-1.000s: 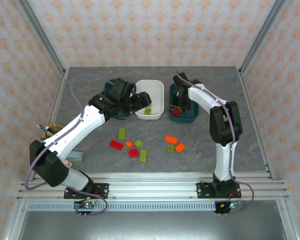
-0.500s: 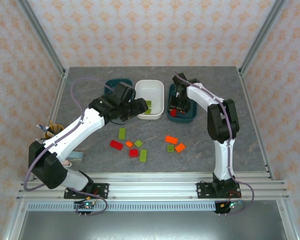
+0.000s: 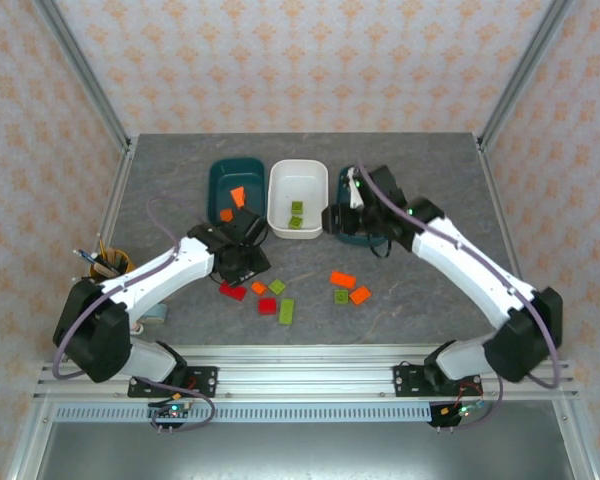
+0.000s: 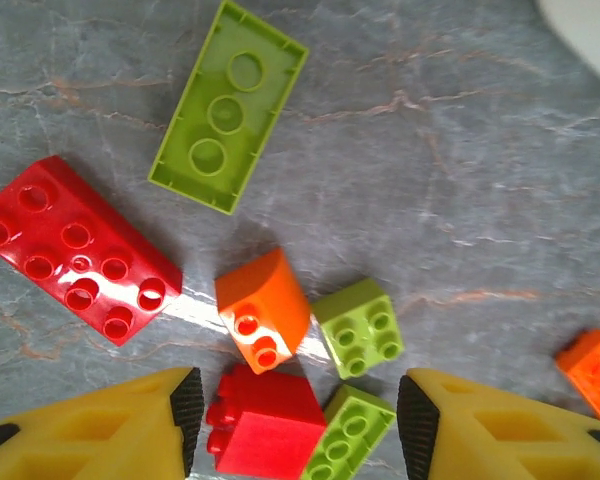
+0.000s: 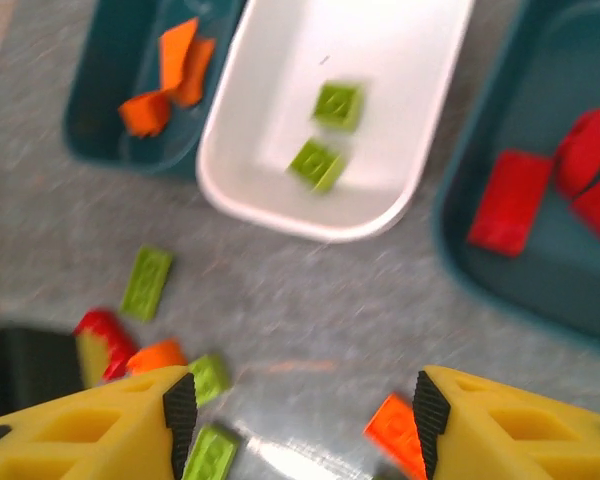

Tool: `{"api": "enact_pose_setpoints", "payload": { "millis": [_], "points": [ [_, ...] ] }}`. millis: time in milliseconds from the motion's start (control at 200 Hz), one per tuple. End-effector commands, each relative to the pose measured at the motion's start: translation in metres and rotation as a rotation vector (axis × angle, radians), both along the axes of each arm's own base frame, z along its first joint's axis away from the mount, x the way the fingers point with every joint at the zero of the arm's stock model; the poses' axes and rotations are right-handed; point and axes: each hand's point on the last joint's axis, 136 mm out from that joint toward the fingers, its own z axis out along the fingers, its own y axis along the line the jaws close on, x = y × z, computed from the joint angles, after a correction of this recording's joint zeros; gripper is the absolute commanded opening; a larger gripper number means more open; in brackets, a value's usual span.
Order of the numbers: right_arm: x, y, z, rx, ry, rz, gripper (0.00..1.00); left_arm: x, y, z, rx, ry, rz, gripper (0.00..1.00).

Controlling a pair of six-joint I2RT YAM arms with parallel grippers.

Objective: Sort the legos into containers by color

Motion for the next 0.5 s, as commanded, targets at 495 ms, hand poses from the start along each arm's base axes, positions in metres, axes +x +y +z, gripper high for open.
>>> {"api": "enact_pose_setpoints", "payload": {
  "millis": [495],
  "points": [
    [-0.051, 0.012, -0.041, 0.06, 0.095, 0.018, 0.61, -0.006, -0.007, -0.057, 0.03, 0.095, 0.175, 0.55]
  ]
}}
